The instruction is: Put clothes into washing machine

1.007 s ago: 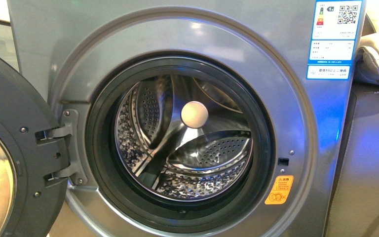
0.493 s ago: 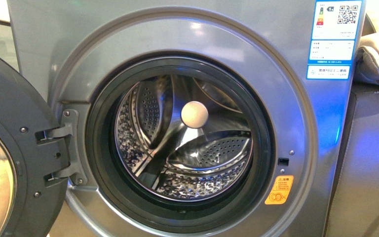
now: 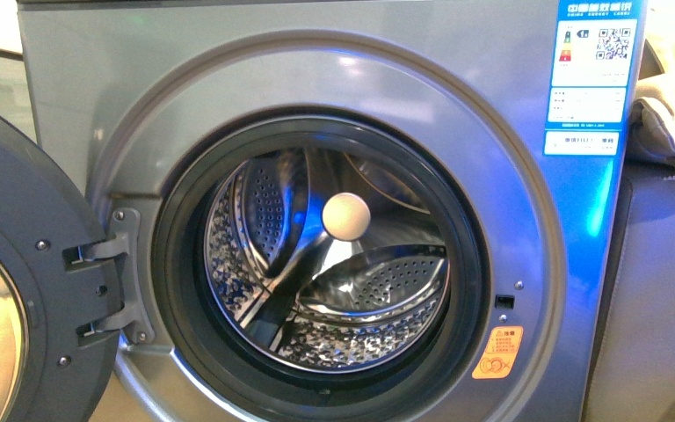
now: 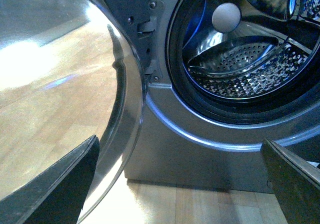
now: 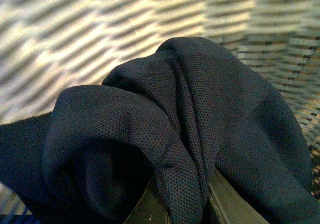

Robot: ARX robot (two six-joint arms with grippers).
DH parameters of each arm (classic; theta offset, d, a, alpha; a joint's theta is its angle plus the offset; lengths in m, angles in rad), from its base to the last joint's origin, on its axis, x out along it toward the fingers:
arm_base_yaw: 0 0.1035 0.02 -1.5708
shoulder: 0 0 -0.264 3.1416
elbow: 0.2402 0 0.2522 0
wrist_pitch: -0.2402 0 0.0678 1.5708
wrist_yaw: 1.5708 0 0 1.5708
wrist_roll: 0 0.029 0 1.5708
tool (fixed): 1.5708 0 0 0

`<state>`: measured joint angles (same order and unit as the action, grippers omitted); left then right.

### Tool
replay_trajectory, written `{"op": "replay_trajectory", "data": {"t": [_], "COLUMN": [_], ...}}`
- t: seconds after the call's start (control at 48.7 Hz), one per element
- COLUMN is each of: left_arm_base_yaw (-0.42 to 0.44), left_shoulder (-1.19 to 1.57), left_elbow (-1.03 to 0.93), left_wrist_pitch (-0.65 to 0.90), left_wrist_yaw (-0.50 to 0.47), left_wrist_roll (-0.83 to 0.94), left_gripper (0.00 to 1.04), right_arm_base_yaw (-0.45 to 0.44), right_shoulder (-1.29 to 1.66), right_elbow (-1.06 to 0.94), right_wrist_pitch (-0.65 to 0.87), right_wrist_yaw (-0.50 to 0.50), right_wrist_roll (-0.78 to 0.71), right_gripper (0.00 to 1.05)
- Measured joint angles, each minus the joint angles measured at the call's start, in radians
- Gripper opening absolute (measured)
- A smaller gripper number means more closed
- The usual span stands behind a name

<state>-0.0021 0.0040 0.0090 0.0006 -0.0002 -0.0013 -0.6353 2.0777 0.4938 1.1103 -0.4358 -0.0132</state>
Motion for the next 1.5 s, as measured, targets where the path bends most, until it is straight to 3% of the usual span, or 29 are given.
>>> {"op": "replay_trajectory", "data": {"t": [0.452, 0.802, 1.11, 1.274, 1.5], "left_arm_base_yaw": [0.000, 0.000, 0.000, 0.000, 0.000], "left_shoulder": [0.000, 0.000, 0.000, 0.000, 0.000], "left_elbow": [0.000, 0.000, 0.000, 0.000, 0.000], "left_wrist_pitch": [0.000, 0.000, 0.000, 0.000, 0.000], "left_wrist_yaw": [0.000, 0.000, 0.000, 0.000, 0.000], "left_wrist_roll": [0.000, 0.000, 0.000, 0.000, 0.000], "left_gripper": [0.98, 0.98, 0.98, 0.98, 0.98], "right_arm_base_yaw": [0.006, 0.053, 0.227, 0.383, 0.671], "right_shoulder": [-0.636, -0.945, -0.976, -0.969, -0.868], "right_elbow": [-0.045, 0.293, 0.595, 0.746, 0.961], "right_wrist_pitch": [-0.189, -0.420, -0.597, -0.713, -0.873], "right_wrist_yaw": [-0.076, -0.101, -0.051, -0.001, 0.109], "right_wrist_roll": [0.079, 0.155, 0.185, 0.184, 0.164], "right_gripper": [0.07, 0.07, 0.07, 0.07, 0.07]}}
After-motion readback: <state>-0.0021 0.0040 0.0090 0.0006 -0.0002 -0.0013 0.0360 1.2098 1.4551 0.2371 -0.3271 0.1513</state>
